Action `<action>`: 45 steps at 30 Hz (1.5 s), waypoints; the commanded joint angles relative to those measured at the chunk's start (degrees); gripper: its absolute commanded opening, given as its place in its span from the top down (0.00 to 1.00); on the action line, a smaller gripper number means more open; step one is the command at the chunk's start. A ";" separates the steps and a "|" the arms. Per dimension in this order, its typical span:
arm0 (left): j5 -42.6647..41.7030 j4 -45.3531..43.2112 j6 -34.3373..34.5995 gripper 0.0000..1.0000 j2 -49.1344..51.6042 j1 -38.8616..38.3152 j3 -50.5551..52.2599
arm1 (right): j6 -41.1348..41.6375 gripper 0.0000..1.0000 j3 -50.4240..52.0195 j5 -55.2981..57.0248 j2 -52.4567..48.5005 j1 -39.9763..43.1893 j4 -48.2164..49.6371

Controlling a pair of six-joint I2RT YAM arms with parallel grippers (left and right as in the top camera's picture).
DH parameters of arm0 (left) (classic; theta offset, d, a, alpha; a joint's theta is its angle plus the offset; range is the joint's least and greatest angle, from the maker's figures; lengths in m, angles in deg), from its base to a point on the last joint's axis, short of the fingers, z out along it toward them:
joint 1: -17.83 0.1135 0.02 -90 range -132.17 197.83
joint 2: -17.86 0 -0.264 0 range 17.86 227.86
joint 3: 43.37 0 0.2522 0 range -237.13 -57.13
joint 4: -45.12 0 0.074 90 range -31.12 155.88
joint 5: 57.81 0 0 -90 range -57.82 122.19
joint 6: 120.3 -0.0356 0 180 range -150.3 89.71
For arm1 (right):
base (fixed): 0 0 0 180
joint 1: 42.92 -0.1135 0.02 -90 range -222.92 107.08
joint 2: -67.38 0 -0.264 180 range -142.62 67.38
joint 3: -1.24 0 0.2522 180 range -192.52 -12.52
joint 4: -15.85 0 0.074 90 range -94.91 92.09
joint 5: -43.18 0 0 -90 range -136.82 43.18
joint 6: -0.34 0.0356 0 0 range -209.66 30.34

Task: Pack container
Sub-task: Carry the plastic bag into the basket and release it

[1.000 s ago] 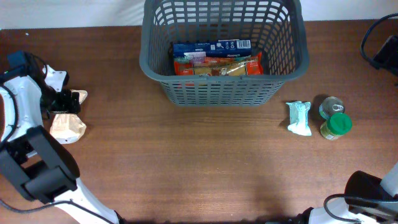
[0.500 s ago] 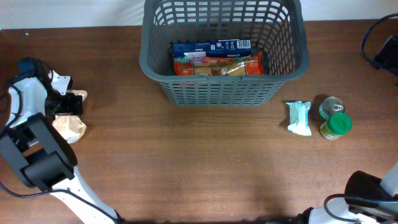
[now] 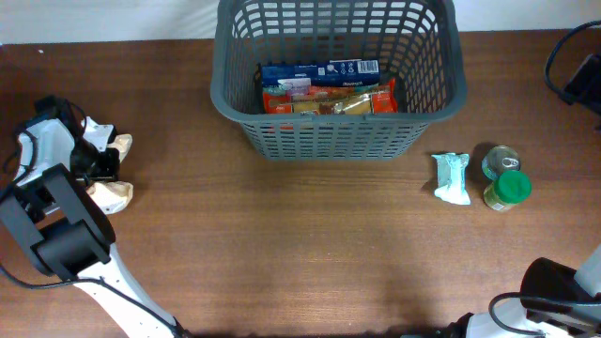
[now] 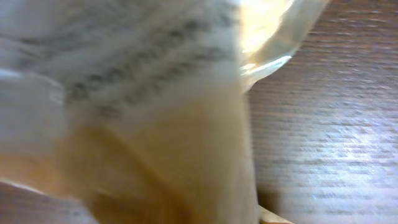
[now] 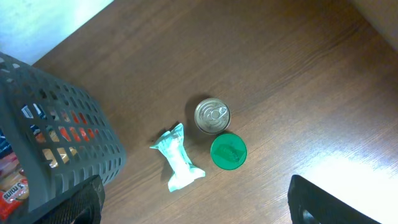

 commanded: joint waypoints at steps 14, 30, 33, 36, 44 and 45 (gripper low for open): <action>-10.99 19.74 0.46 0.99 -9.66 -7.48 -51.12 | 0.50 0.11 0.22 -0.52 0.22 0.37 0.02; -5.62 12.52 -28.30 0.98 -9.03 -51.54 -64.43 | 0.50 0.11 0.22 -0.55 0.22 0.37 0.00; -0.35 12.50 -28.30 0.98 -4.15 -55.91 -63.49 | 0.50 0.11 0.22 -0.59 0.22 0.37 0.00; -0.17 11.74 -28.72 0.99 1.05 -57.81 -62.69 | 0.50 0.11 0.22 -1.31 0.22 0.37 -0.04; -1.25 11.32 -29.20 0.98 11.93 -60.72 -62.42 | 0.50 0.11 0.22 -2.08 0.22 0.37 -0.20; -2.21 11.30 -29.35 0.98 12.61 -60.92 -62.20 | 0.50 0.11 0.22 -2.08 0.22 0.37 -0.20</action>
